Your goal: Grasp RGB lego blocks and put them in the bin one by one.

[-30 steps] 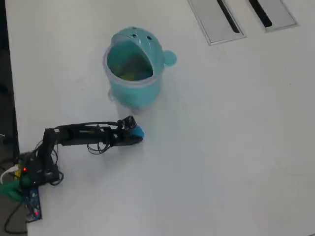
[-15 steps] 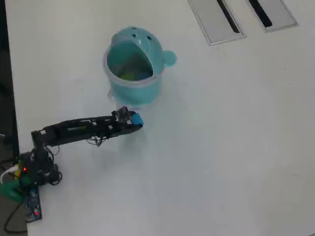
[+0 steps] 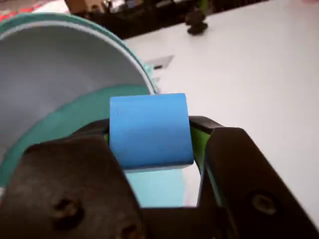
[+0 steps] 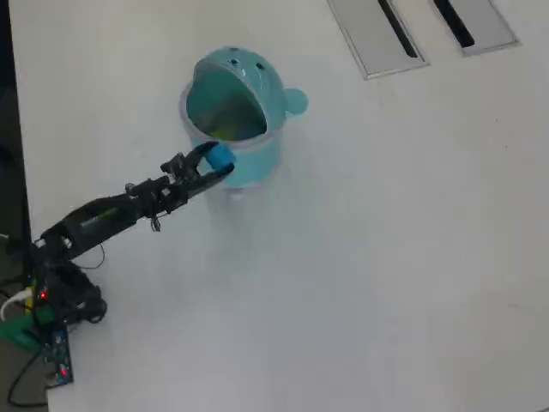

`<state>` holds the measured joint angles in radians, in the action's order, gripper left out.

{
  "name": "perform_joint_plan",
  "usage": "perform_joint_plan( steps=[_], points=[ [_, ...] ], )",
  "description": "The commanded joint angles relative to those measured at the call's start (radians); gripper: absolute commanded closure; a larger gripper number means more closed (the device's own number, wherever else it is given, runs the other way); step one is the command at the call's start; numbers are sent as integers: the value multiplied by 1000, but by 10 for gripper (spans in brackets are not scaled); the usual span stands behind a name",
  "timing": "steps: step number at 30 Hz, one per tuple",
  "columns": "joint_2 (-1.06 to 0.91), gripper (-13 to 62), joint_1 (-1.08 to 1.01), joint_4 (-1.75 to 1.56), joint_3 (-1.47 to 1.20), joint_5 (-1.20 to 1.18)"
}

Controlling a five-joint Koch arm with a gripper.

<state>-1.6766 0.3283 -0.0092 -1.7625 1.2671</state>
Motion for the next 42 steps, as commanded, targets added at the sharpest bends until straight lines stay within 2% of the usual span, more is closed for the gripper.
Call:
perform_joint_plan(
  steps=[1, 17, 26, 27, 34, 41, 42],
  points=[
    [-49, 361, 0, -91, 115, -32],
    [-14, 369, 204, -141, 288, 3],
    [161, 370, 253, -199, 380, 103],
    [238, 370, 253, -204, 449, 109],
    [399, 369, 252, -207, 607, 140],
    [436, 362, 239, -233, 617, 167],
    [434, 340, 239, -221, 618, 169]
  ],
)
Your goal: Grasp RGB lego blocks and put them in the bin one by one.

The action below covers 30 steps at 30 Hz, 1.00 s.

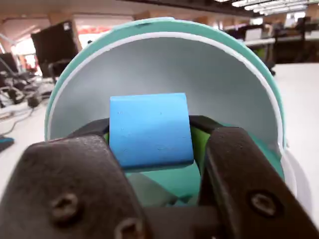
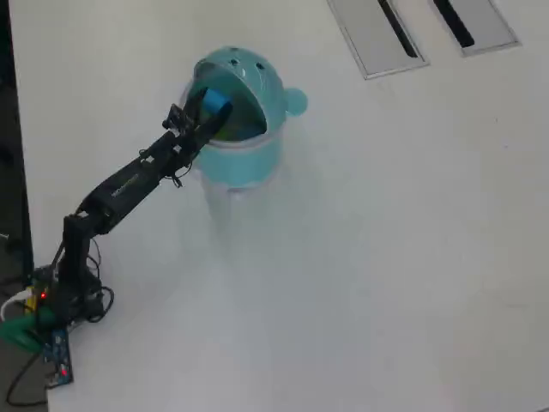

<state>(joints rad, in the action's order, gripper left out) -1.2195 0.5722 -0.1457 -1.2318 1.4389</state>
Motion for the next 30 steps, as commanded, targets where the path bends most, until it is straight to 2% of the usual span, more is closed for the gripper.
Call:
perform_joint_plan(
  steps=[1, 3, 6, 10, 30],
  points=[
    [-26, 316, -6, -55, 89, 20],
    [-35, 285, -5, -5, 91, 21],
    [-49, 199, -6, 43, 83, 75],
    [-77, 163, -11, 101, 78, 121],
    [-422, 163, -51, 121, -261, 64]
  ],
)
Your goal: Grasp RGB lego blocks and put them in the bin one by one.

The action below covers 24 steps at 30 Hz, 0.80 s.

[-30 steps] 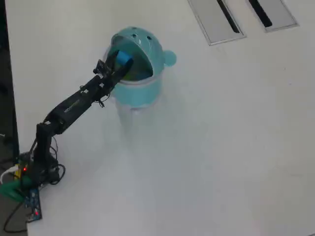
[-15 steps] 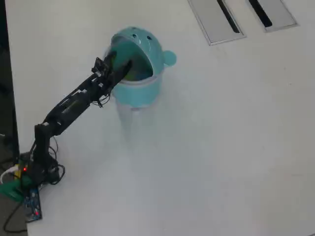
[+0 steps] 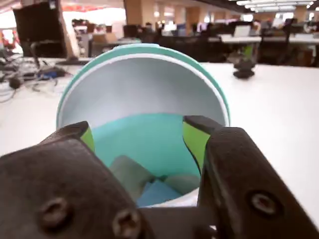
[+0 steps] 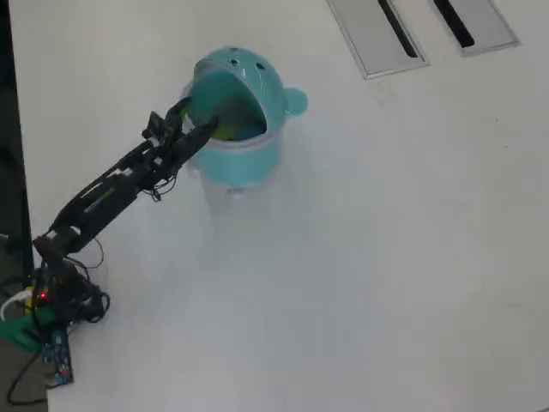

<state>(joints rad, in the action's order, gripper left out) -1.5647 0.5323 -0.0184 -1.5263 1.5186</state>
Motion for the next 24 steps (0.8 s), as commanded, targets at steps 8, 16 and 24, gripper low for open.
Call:
perform_joint_plan(
  steps=[8, 16, 24],
  points=[
    [-224, 163, -23, -8, -74, -84],
    [-344, 163, -34, -9, -170, -129],
    [-453, 162, -38, -32, -307, -202]
  ],
)
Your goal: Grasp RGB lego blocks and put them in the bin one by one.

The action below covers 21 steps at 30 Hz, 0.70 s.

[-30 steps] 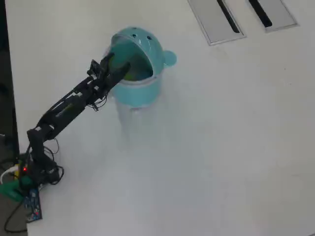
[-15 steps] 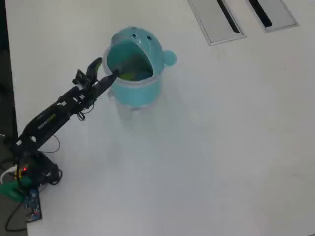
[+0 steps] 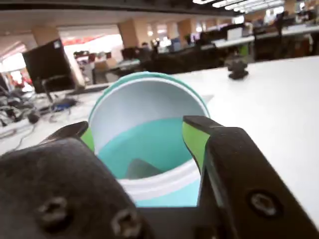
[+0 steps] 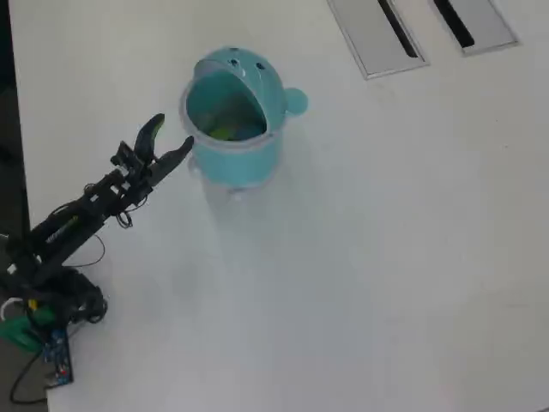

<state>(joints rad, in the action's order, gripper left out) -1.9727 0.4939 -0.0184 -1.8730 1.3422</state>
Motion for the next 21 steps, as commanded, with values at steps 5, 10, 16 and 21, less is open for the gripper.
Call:
perform_joint_plan(
  steps=[5, 10, 16, 21],
  points=[
    [-87, 163, -23, -34, 0, -106],
    [-140, 163, -41, -35, -38, -204],
    [-193, 163, -63, -71, -101, -334],
    [-245, 164, -83, -83, -146, -449]
  ],
)
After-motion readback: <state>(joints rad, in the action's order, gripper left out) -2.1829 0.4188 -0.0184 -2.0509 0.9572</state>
